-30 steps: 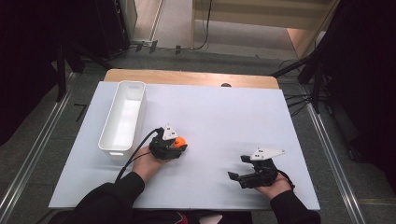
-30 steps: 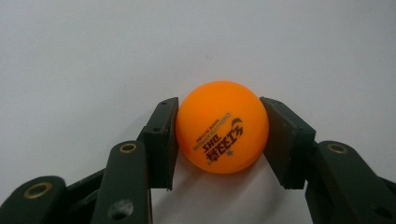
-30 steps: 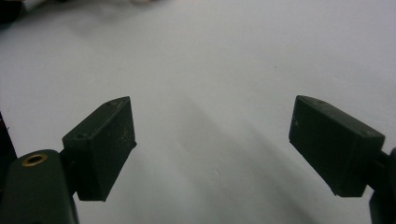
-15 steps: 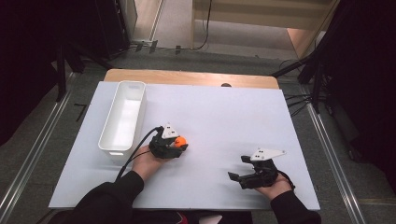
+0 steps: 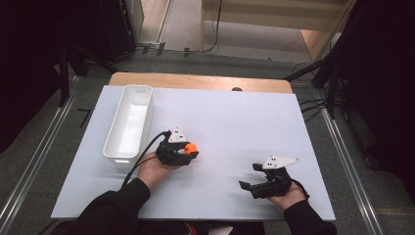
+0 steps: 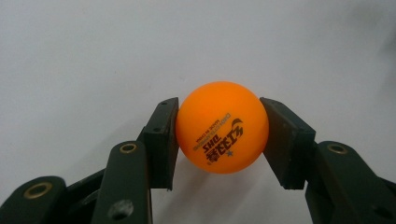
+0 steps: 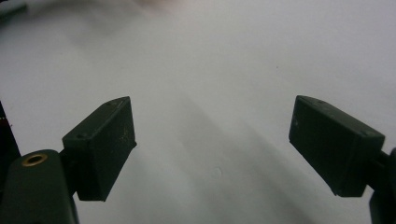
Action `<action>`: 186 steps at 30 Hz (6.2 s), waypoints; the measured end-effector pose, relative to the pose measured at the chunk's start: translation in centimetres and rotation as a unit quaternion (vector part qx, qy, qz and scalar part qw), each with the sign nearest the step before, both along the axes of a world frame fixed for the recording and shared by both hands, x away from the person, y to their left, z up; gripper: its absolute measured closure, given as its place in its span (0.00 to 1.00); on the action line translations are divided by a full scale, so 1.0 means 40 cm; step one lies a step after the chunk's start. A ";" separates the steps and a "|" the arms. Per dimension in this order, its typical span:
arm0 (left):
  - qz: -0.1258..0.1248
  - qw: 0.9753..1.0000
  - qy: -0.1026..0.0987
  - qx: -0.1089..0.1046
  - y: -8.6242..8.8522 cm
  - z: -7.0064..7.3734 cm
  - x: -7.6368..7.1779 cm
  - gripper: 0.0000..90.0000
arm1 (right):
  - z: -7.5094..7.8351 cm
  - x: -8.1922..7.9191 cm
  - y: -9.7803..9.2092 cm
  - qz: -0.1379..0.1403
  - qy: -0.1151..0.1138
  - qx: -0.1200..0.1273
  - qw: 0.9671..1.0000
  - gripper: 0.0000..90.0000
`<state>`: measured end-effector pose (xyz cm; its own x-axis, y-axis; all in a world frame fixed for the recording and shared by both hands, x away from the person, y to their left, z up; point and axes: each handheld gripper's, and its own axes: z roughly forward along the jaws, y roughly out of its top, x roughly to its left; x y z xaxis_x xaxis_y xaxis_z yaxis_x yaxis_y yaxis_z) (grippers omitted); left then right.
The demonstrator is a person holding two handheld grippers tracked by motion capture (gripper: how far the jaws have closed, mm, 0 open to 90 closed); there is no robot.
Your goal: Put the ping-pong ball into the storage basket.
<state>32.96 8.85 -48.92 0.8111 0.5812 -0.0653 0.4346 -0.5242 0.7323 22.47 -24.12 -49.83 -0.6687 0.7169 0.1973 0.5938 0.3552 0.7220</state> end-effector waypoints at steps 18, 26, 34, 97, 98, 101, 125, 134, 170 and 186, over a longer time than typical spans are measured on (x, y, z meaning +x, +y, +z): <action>-0.019 1.000 0.015 -0.005 0.011 0.056 -0.010 0.57 | -0.001 0.002 0.001 0.002 -0.001 0.002 1.000 0.15; -0.030 0.999 0.013 -0.002 0.013 0.085 -0.018 0.57 | -0.001 0.002 -0.001 0.000 0.000 0.000 1.000 0.15; -0.042 0.999 0.016 0.000 0.022 0.120 -0.017 0.57 | -0.001 -0.002 -0.003 -0.004 0.002 0.003 1.000 0.15; 0.004 1.000 0.025 0.003 0.103 0.214 0.032 0.57 | -0.001 -0.001 -0.010 -0.007 -0.001 0.001 1.000 0.15; 0.006 1.000 0.023 0.003 0.106 0.214 0.034 0.57 | -0.001 -0.001 -0.010 -0.007 0.000 0.000 1.000 0.15; 0.012 1.000 0.026 0.000 0.112 0.215 0.038 0.57 | -0.001 -0.001 -0.010 -0.006 0.000 0.001 1.000 0.15; 0.043 0.999 0.022 0.002 0.160 0.225 0.064 0.57 | 0.000 -0.005 -0.006 -0.003 -0.001 -0.003 1.000 0.15; 0.056 0.998 0.019 0.002 0.175 0.229 0.073 0.57 | -0.001 -0.004 -0.006 -0.002 -0.002 -0.004 1.000 0.15; 0.105 0.994 0.009 0.000 0.244 0.253 0.098 0.57 | -0.003 -0.003 -0.004 0.002 -0.004 -0.010 1.000 0.15; 0.150 0.989 0.009 -0.005 0.288 0.258 0.114 0.57 | -0.003 -0.003 -0.003 0.001 -0.003 -0.011 1.000 0.15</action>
